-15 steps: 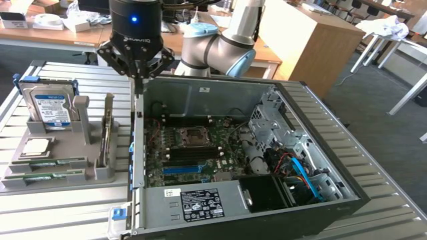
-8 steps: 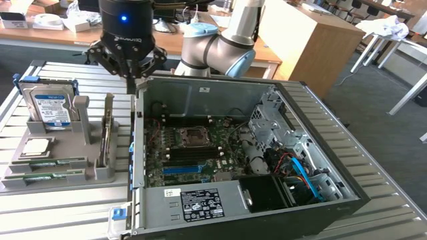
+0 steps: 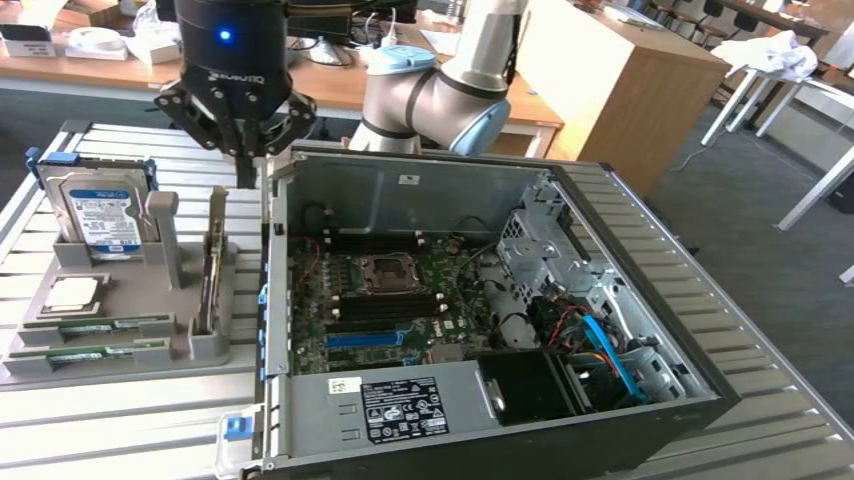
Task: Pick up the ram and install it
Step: 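Reach for the ram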
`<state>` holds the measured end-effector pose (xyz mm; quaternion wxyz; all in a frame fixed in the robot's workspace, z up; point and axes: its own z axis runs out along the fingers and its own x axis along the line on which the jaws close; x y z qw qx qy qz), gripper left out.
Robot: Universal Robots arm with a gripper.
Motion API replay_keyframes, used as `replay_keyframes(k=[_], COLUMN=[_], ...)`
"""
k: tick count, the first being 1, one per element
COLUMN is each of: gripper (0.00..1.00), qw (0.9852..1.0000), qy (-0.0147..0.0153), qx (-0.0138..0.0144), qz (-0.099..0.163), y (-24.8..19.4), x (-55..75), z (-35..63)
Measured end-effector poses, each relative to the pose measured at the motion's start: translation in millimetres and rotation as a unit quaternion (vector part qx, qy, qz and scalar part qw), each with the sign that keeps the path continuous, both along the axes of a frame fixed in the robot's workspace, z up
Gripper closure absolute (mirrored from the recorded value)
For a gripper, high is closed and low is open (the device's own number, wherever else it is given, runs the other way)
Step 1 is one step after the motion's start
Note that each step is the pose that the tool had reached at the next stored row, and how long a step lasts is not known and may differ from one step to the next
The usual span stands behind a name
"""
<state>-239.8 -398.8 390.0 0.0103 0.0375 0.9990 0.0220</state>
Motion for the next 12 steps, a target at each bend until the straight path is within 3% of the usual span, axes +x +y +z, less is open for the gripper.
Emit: replay_keyframes(k=[12], gripper=[0.90], qw=[1.0000], qy=[0.0034], qx=[0.0000], qz=[0.000], y=[0.1], x=[-19.6], z=[-1.9])
